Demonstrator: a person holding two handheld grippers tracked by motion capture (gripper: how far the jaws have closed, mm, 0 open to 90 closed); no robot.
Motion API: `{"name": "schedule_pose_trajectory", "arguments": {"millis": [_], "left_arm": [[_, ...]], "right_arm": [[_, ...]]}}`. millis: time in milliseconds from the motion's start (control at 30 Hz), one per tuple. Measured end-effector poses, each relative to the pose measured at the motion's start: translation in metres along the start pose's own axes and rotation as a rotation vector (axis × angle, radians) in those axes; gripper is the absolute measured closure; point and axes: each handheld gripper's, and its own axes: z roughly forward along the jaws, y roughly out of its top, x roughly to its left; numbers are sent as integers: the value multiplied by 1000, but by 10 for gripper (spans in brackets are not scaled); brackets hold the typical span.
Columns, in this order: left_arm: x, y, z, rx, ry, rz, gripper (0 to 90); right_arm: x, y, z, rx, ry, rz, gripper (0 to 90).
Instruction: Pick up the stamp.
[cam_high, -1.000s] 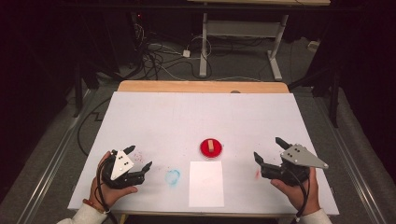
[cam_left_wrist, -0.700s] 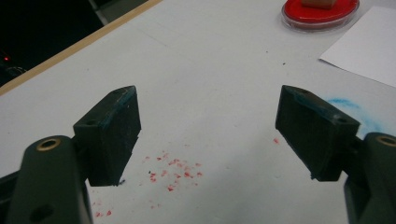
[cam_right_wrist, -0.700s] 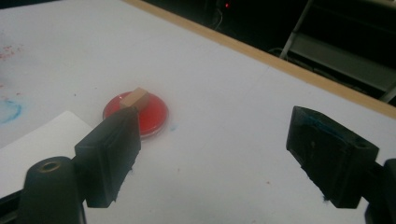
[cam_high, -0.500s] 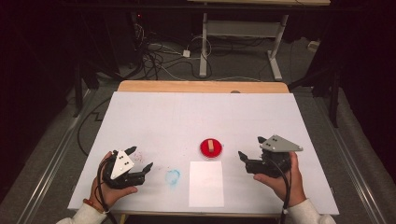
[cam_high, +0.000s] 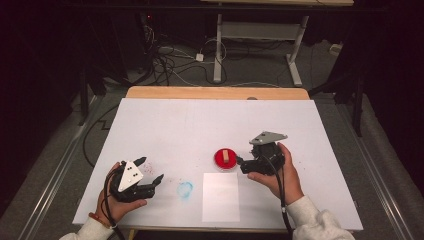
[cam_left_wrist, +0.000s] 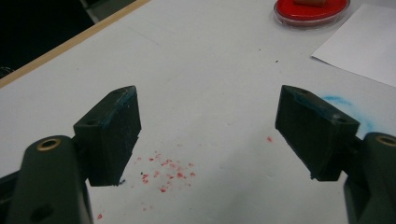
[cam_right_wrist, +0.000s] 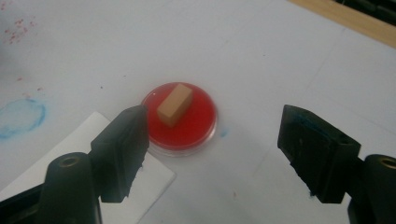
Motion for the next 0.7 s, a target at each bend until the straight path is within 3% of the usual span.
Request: {"name": "schedule_pose_trajectory", "arguments": {"millis": [100, 233, 367, 467, 567, 700], "left_arm": [[0, 0, 1, 15, 0, -2, 213], [-1, -1, 3, 28, -11, 3, 213], [-1, -1, 3, 32, -14, 8, 214], [-1, -1, 3, 34, -15, 6, 214], [-1, -1, 3, 38, -15, 10, 214], [-1, -2, 3, 44, -14, 18, 214]], "right_arm": [[4, 5, 14, 56, 5, -12, 280], [9, 13, 30, 105, 23, -12, 393], [16, 21, 44, 153, 21, 15, 469], [19, 26, 57, 196, 18, 25, 473], [18, 30, 66, 226, 19, 67, 486], [19, 31, 76, 262, 12, 73, 529]]}}
